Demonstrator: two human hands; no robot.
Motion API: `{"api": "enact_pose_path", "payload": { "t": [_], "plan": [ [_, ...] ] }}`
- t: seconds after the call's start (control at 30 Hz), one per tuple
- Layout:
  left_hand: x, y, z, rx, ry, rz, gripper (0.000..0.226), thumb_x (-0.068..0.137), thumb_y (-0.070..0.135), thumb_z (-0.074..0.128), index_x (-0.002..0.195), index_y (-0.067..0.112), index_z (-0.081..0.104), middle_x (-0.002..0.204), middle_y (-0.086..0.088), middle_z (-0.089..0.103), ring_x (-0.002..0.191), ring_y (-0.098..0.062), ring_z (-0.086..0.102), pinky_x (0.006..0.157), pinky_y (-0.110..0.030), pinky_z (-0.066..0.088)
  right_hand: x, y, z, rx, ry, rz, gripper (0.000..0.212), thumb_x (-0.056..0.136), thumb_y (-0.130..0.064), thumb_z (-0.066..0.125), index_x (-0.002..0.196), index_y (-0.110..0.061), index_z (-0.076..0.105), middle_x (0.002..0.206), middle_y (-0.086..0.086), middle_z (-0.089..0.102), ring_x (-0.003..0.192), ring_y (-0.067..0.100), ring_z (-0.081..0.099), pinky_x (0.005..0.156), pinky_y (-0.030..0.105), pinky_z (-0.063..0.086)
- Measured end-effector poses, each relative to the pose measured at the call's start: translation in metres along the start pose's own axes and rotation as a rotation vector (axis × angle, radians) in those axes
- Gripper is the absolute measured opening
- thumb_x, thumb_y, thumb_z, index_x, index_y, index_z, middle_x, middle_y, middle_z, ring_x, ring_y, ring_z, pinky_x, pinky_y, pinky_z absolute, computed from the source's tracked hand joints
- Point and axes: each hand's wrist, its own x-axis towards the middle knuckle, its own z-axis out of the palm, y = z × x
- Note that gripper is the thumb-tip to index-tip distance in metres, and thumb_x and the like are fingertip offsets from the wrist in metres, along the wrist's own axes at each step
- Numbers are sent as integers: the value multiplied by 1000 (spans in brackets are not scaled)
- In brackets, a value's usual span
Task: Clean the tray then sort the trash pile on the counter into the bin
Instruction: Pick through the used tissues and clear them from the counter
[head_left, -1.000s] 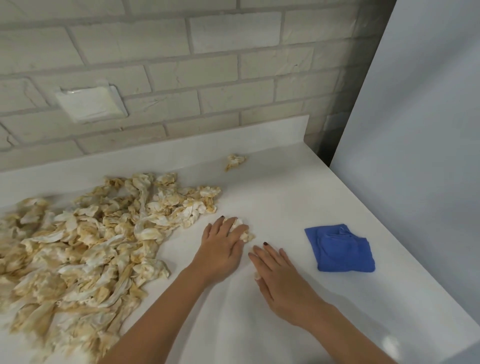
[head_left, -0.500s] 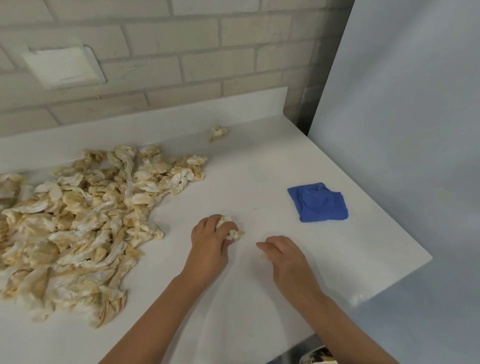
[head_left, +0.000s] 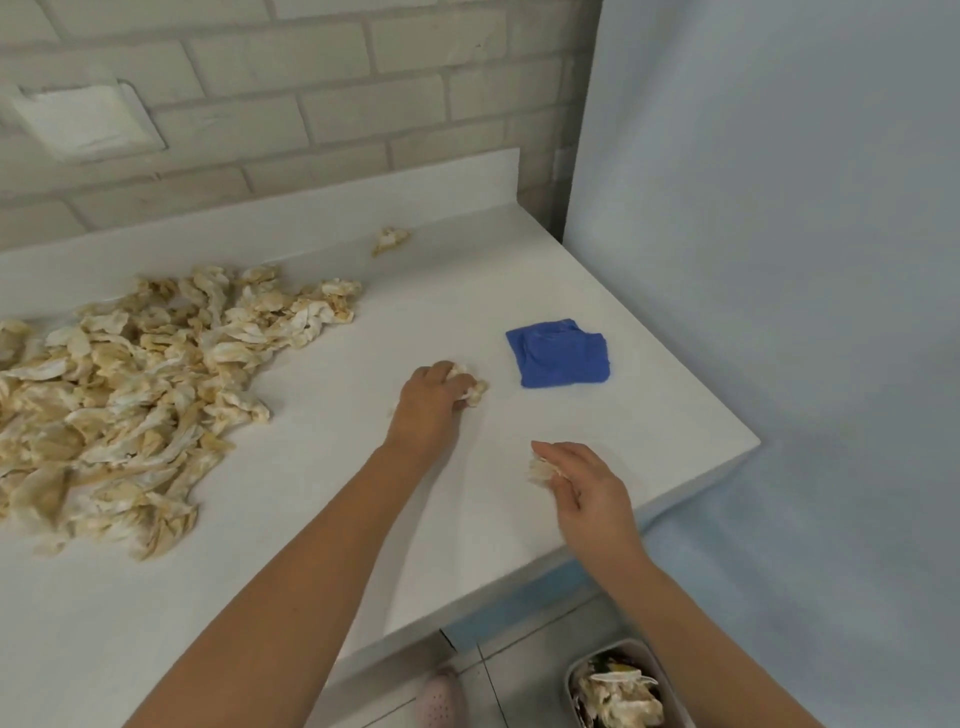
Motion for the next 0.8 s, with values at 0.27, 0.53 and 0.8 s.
{"api": "enact_pose_path", "payload": {
  "t": [0.27,0.53,0.8],
  "plan": [
    [-95,66,18,-92,190,-16,31,70,-9,70,97,6,71,100,-20,65,82,-38,58,75,-39,49,-46,13,-65,450,-15,239,31,95,-7,52,112,-31,62,112,-16,61,100,-12,56,84,2,41],
    [-107,142,0,-390,292,-101,38,82,-14,54,110,8,67,116,-9,60,107,-21,53,93,-8,34,-83,55,-108,729,81,465,27,93,-10,54,106,-32,65,108,-8,67,99,5,63,74,14,51],
    [-140,248,79,-906,-58,-124,37,88,-3,55,100,31,61,106,15,56,98,7,54,86,-10,41,-132,142,-111,882,128,822,25,94,-11,52,116,-18,63,110,2,68,105,17,63,96,33,48]
  ]
}}
